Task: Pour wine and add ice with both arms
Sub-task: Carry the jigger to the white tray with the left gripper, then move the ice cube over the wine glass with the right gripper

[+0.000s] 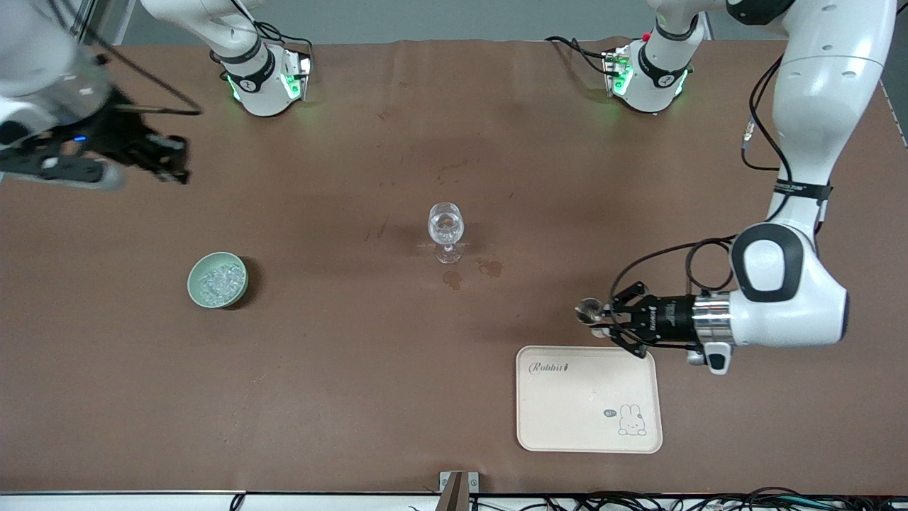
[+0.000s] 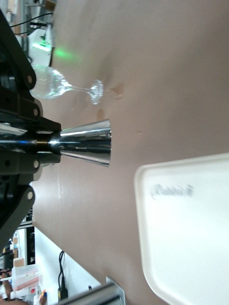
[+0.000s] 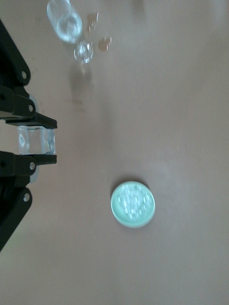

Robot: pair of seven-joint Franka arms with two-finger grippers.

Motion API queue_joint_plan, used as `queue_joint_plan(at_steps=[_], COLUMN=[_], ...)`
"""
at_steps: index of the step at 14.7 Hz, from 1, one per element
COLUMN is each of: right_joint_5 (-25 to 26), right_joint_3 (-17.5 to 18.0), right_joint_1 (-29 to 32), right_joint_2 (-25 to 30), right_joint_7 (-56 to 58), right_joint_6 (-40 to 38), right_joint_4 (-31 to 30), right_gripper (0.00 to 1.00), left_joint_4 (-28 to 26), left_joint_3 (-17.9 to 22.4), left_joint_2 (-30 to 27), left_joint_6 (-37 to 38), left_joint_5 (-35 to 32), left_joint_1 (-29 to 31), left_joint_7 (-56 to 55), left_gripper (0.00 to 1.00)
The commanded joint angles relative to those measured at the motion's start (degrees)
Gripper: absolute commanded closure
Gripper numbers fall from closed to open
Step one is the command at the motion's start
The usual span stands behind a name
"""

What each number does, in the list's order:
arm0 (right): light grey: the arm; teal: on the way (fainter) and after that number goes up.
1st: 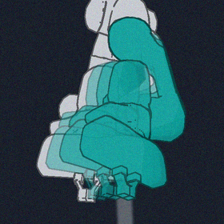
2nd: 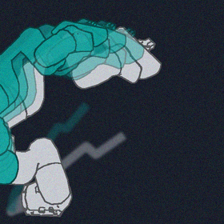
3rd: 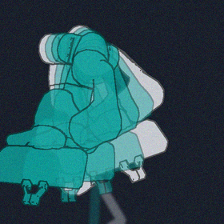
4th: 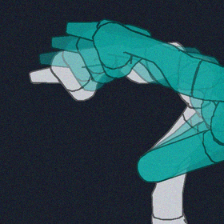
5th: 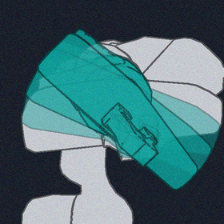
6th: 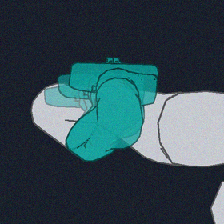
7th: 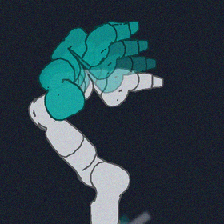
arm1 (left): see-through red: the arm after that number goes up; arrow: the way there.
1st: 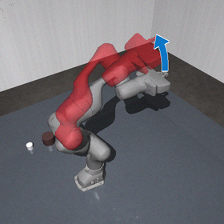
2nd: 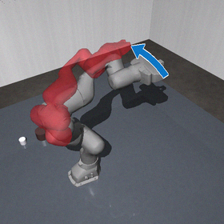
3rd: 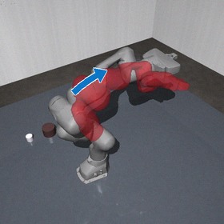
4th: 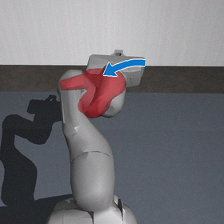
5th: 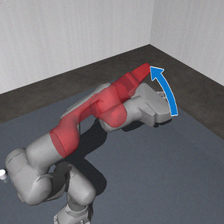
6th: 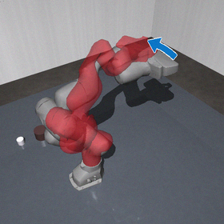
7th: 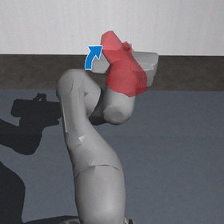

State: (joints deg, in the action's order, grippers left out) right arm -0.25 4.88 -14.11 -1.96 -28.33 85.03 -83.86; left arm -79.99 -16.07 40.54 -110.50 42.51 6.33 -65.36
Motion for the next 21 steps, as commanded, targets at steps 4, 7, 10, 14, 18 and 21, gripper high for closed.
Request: queue_joint_plan(at_steps=[4, 7, 10, 14, 18, 21], right_joint_5=[3.14, 7.62, 11.23, 13.26, 14.31, 14.40], right_joint_3=[16.72, 22.88, 23.25, 23.25, 23.16, 23.16], right_joint_1=[-0.48, -1.52, -6.61, -9.88, -11.02, -11.11], right_joint_2=[-10.24, -16.12, -20.88, -25.63, -28.53, -29.41], right_joint_7=[-25.25, -34.21, -42.67, -46.55, -46.55, -46.55], right_joint_6=[9.26, 12.78, 17.00, 21.14, 22.11, 23.16], right_joint_4=[0.45, 0.63, 0.89, 0.98, 1.77, 1.95], right_gripper=[1.00, 1.00, 1.00, 1.00, 1.00, 0.99], left_joint_4=[1.07, 0.54, 0.80, 1.16, 3.96, 6.77], left_joint_3=[-0.27, -0.19, -0.27, -0.19, -0.27, -0.27], left_joint_2=[3.57, 3.93, 6.12, 9.20, 13.23, 17.01], left_joint_6=[0.99, 0.99, 0.99, 0.47, 0.11, -3.92], left_joint_5=[1.18, 0.74, 1.26, 6.96, 15.04, 20.93], left_joint_1=[6.05, 6.76, 8.43, 8.69, 9.14, 8.52], left_joint_7=[13.75, 16.57, 20.25, 23.07, 25.54, 25.63], left_gripper=[1.00, 1.00, 1.00, 1.00, 1.00, 1.00])
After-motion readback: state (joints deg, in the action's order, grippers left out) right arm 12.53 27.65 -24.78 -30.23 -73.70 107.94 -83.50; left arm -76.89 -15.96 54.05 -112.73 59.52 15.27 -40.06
